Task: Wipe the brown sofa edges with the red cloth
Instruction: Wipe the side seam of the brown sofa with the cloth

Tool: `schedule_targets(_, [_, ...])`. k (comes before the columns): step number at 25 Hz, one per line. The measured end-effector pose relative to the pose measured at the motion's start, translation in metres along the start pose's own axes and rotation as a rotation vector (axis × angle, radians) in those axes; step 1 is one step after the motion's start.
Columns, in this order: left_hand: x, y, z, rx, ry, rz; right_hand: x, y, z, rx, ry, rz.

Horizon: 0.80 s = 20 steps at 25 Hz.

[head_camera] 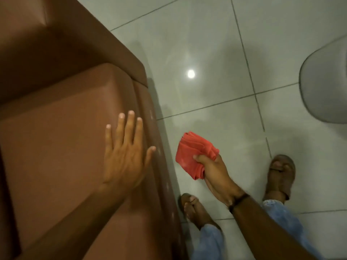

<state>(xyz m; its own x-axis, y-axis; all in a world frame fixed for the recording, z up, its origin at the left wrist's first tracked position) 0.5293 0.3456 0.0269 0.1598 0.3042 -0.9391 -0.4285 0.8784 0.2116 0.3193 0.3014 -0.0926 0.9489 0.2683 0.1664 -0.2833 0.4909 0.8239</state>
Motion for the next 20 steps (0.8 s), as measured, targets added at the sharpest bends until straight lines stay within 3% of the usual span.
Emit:
schedule_targets(3, [0.034,-0.011,0.020,-0.018,-0.087,0.033,0.040,-0.028,-0.008,-0.118,0.013,-0.031])
schedule_targets(8, [0.059,-0.017,0.022,-0.053,-0.077,-0.087,0.088,-0.097,0.001,-0.409,0.130,-0.040])
schedule_targets(14, [0.075,-0.017,0.021,-0.062,-0.133,-0.217,0.151,-0.180,-0.011,-0.543,0.105,-0.029])
schedule_targets(20, [0.078,-0.016,0.019,-0.074,-0.169,-0.276,0.213,-0.174,-0.023,-0.629,0.197,0.071])
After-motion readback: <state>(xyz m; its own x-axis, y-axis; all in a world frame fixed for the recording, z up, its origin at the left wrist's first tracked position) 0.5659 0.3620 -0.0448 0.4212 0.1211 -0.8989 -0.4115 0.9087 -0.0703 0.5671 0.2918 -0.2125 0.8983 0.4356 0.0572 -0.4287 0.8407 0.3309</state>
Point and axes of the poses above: each hand's wrist, its own y-axis away from the middle knuckle, its own x-axis out of the palm, z = x × y, the point moved 9 cm from there along -y, towards the middle knuckle, and after that the axes turned 11 degrees about -z, right-handed, at the moved point
